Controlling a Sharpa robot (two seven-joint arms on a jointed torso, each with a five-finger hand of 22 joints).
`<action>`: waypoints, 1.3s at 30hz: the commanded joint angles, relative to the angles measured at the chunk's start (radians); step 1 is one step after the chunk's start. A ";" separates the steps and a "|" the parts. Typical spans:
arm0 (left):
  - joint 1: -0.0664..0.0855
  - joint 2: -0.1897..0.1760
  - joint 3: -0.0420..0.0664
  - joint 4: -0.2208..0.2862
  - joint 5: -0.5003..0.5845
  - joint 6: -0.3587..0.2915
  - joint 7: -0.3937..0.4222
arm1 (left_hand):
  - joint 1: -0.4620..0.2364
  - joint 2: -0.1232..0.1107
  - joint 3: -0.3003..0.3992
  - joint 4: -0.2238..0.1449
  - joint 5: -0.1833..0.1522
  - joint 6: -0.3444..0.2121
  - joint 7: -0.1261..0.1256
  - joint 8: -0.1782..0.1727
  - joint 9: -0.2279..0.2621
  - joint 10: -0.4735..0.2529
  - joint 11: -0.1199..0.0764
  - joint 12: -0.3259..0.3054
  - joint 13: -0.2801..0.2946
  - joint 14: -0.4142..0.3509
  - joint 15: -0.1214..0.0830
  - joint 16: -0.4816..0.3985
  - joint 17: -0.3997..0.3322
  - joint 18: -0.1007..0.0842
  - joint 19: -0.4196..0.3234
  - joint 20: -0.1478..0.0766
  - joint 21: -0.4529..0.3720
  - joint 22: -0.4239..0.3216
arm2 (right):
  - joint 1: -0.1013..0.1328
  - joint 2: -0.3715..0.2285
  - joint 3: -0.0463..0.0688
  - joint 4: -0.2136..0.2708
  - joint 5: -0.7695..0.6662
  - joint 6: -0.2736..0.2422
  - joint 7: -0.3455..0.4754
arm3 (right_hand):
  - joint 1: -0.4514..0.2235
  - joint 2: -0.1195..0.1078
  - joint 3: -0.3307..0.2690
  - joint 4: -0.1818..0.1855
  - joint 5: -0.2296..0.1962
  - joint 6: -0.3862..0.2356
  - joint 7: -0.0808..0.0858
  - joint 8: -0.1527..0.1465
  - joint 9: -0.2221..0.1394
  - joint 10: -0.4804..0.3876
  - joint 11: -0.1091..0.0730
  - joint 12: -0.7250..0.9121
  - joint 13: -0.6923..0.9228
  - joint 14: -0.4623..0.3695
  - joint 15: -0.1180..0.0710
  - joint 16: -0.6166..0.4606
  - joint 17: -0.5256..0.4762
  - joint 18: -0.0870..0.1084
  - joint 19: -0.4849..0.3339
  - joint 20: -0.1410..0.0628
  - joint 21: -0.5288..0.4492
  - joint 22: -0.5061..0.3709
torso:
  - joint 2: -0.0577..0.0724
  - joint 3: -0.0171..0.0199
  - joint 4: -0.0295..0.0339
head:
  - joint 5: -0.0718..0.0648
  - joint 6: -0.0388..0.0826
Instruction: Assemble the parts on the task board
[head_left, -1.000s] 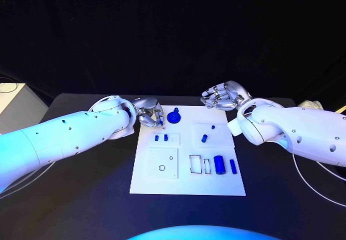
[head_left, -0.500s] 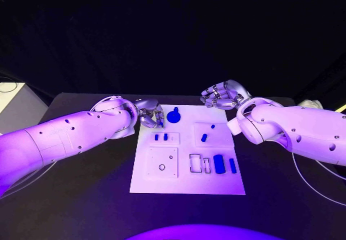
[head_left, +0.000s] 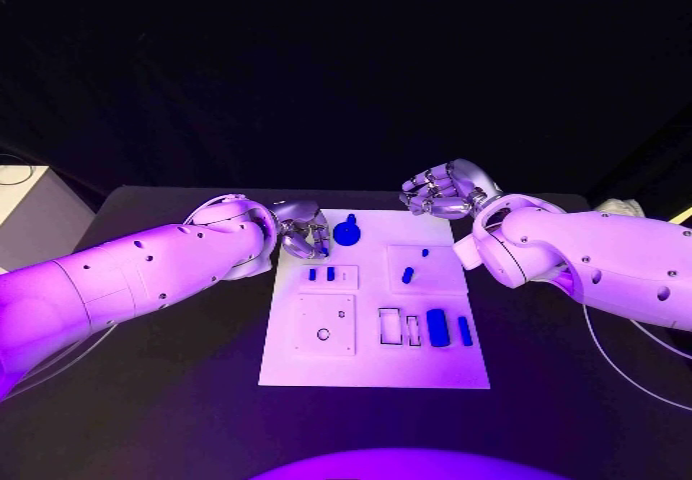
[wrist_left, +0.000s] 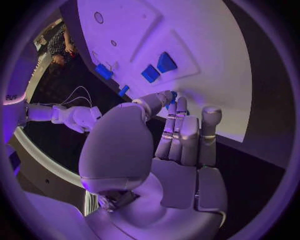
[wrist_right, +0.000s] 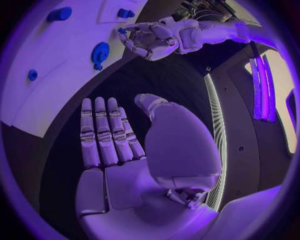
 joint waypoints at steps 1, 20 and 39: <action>-0.001 0.005 0.000 0.000 0.010 0.017 0.000 | -0.011 -0.001 -0.007 0.002 0.001 0.008 -0.002 -0.003 0.001 0.008 -0.001 -0.005 -0.001 0.006 -0.003 0.004 0.001 -0.013 0.007 0.002 0.000 0.001 | 0.000 0.000 0.000 0.002 -0.009 0.010 0.011 | -0.010 0.003 0.005 -0.002 0.003 0.007 0.011 -0.003 -0.001 0.006 0.002 -0.003 -0.001 -0.005 0.002 0.001 -0.001 0.007 -0.008 0.000 0.001 -0.001 | 0.000 0.0001 -0.0004 | -0.001 0.000; -0.008 0.015 -0.003 -0.012 0.001 0.030 -0.012 | -0.007 0.002 -0.005 0.000 0.001 0.010 -0.002 -0.005 0.002 0.012 -0.002 -0.009 0.000 0.007 -0.003 0.005 0.001 -0.013 0.007 0.001 0.000 0.001 | 0.000 -0.002 0.000 0.002 -0.009 0.011 0.011 | -0.010 0.003 0.005 -0.002 0.003 0.007 0.011 -0.003 -0.001 0.006 0.002 -0.003 -0.001 -0.005 0.002 0.001 -0.001 0.007 -0.008 0.000 0.001 -0.001 | 0.000 0.0001 0.0000 | -0.003 -0.002; -0.010 0.010 -0.006 -0.017 -0.008 0.033 -0.017 | 0.000 0.005 -0.006 -0.009 0.000 0.014 -0.003 -0.009 0.004 0.022 -0.003 -0.020 0.004 0.002 -0.006 0.002 -0.010 -0.012 0.003 -0.001 -0.004 -0.005 | 0.000 -0.005 0.000 0.001 -0.010 0.010 0.011 | -0.012 0.001 0.010 -0.005 0.006 0.010 0.010 -0.003 -0.002 0.009 0.001 -0.003 -0.001 -0.005 0.002 0.001 -0.009 0.007 -0.008 0.000 0.001 -0.006 | 0.000 -0.0011 0.0000 | -0.005 -0.002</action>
